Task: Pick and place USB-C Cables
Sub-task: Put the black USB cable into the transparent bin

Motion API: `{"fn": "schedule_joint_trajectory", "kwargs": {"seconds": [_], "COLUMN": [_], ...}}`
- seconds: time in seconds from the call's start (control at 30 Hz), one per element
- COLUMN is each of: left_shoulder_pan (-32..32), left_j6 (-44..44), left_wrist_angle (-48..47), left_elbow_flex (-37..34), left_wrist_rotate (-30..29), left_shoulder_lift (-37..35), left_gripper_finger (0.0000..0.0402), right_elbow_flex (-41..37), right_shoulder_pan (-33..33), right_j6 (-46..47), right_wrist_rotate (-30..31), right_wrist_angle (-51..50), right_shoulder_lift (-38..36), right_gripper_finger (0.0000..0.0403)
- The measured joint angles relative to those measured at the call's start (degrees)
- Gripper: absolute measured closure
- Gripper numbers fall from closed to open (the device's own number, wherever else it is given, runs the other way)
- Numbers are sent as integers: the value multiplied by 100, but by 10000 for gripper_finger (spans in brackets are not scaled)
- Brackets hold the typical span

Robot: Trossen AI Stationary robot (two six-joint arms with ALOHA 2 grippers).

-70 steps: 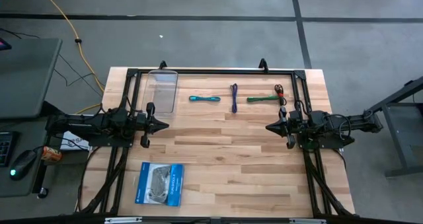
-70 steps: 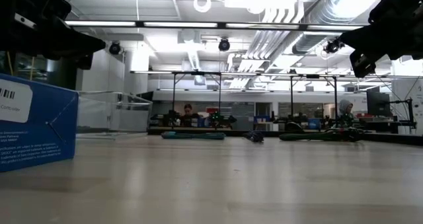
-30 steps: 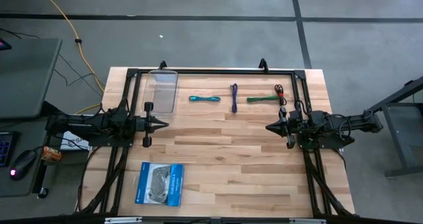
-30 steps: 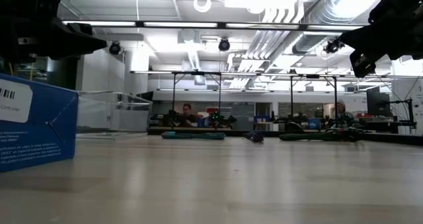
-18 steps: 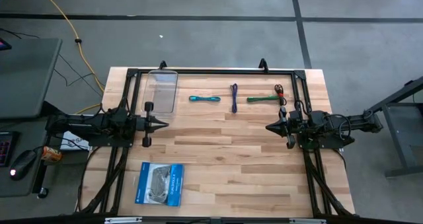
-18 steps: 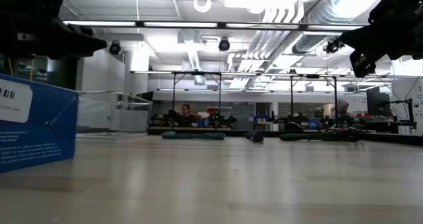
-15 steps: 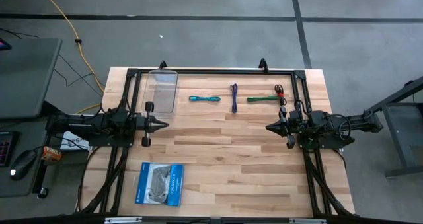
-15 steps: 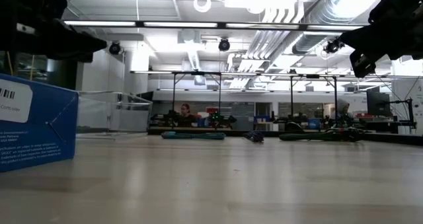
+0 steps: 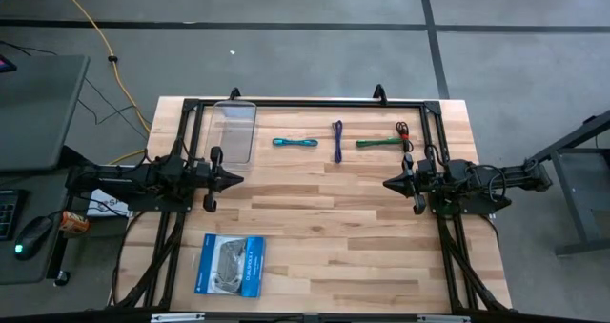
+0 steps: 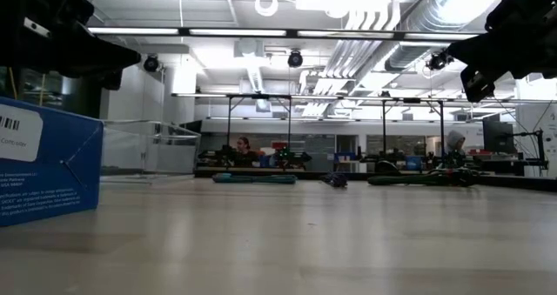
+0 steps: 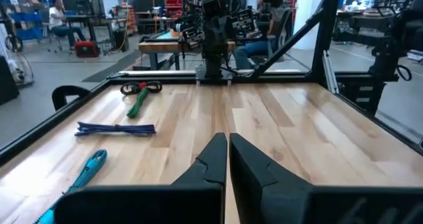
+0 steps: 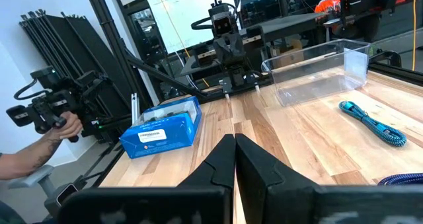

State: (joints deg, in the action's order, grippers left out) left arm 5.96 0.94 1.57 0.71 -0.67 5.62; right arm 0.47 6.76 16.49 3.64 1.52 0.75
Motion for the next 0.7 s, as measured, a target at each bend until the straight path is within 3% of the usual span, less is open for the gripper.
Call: {"fn": "schedule_joint_trajectory", "kwargs": {"seconds": [0.2, 0.7], "left_shoulder_pan": [0, 0], "left_j6": [-453, -482], "left_wrist_angle": [-2, -14], "left_elbow_flex": [0, 0], "left_wrist_rotate": [0, 0], "left_shoulder_lift": [-2, 0], "left_gripper_finger": [402, 391], "right_elbow_flex": [-1, -1], "right_shoulder_pan": [2, 2], "right_j6": [-1, 0], "right_wrist_rotate": [0, 0], "right_wrist_angle": [0, 0], "right_shoulder_lift": [0, -2], "right_gripper_finger": [399, 399]}}
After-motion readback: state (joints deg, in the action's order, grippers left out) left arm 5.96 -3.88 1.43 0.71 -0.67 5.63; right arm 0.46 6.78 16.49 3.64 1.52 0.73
